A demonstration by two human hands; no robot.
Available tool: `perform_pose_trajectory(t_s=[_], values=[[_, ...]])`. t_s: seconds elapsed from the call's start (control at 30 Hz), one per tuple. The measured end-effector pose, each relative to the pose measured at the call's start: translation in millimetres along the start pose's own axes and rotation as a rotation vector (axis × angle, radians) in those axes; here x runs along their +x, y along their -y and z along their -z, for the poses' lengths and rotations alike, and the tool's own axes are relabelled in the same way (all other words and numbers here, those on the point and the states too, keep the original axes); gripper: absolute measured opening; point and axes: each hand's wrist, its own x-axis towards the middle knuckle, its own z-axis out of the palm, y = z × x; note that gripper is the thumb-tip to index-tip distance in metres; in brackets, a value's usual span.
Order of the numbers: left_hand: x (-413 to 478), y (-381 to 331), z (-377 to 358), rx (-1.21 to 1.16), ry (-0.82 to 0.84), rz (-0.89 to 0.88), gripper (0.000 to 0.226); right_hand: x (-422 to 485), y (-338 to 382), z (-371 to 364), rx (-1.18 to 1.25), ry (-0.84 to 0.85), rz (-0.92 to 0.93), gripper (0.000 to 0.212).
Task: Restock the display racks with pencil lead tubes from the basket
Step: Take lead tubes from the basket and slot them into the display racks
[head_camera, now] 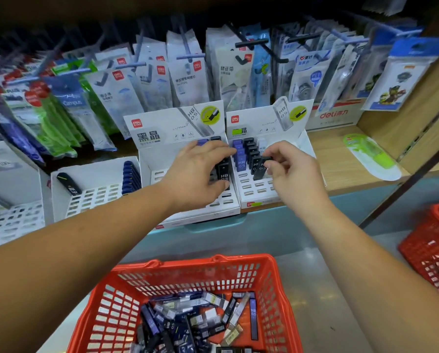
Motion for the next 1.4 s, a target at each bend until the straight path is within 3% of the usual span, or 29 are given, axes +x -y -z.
perform_pose_trajectory(t_s=[0.2,0.3,0.43,0.57,0.7,0.9,0.97,1.13,1.23,1.4], values=[[1.5,3.4,-2.0,0.106,0.045,-0.018,0.078,5.9,-1.8,-3.5,-0.219,0.065,0.037,0.010],[-1.2,3.5,5.3,0.085,0.053,-0.037,0.078,-0.7,-1.4,-1.3,-0.277,0.077,-0.009,0.026],[-32.9,-4.8,20.7,-0.029,-0.136,-0.018,0.059,-13.3,19.1,7.5,-0.365,0.071,0.009,0.044],[-109.4,-15.6,18.5,-0.122,-0.354,-0.018,0.028,-46.8,46.5,4.3,-0.576,0.249,0.054,0.035],[-191.1,-4.3,-28.2,-0.261,-0.170,0.198,0.021,-110.1,57.2,-14.1,-0.555,0.471,0.114,0.049],[-293.3,22.4,-118.0,-0.309,0.387,0.540,0.031,-203.1,9.4,-80.7,-0.772,1.078,0.053,0.076],[-313.4,26.5,-133.7,-0.331,0.518,0.612,0.039,-216.3,-13.8,-111.5,-0.757,1.183,-0.028,0.083],[-340.8,47.3,-165.1,-0.357,0.645,0.773,0.048,-248.9,-60.5,-194.6,-0.581,1.112,-0.239,0.094],[-345.8,55.0,-178.7,-0.355,0.685,0.827,0.061,-276.0,-83.5,-235.1,-0.634,1.163,-0.303,0.119],[-352.6,61.9,-198.0,-0.334,0.701,0.865,0.079,-287.9,-126.2,-247.7,-0.787,0.994,-0.442,0.158]])
